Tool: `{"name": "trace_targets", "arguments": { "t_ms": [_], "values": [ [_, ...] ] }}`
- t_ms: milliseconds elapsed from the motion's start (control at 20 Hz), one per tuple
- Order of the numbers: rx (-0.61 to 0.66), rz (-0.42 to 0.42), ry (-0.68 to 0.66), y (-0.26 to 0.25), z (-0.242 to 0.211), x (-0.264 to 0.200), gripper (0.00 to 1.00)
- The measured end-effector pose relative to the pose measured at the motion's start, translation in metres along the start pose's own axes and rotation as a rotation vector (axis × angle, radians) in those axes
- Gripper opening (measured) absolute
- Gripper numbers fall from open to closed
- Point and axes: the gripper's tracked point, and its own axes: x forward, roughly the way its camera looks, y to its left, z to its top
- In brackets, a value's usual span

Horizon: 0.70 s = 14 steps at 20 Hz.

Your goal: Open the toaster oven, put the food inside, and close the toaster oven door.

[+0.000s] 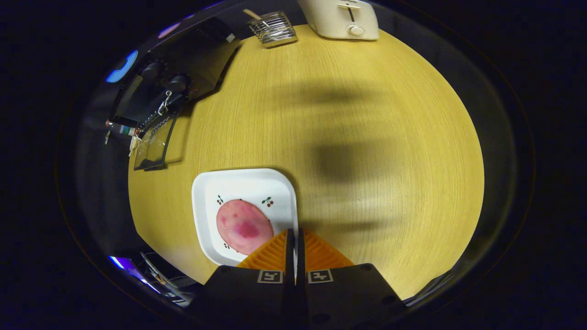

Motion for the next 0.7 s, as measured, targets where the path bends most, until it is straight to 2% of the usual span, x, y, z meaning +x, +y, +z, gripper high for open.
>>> {"name": "trace_targets", "arguments": {
  "t_ms": [350,500,700],
  "values": [
    [0.394,0.312,-0.047,0.019,-0.009,-0.008,0.05],
    [0.509,0.384,-0.089,0.029,-0.015,-0.016,0.05],
    [0.588,0.434,-0.154,0.056,-0.032,-0.04,0.05]
  ]
}}
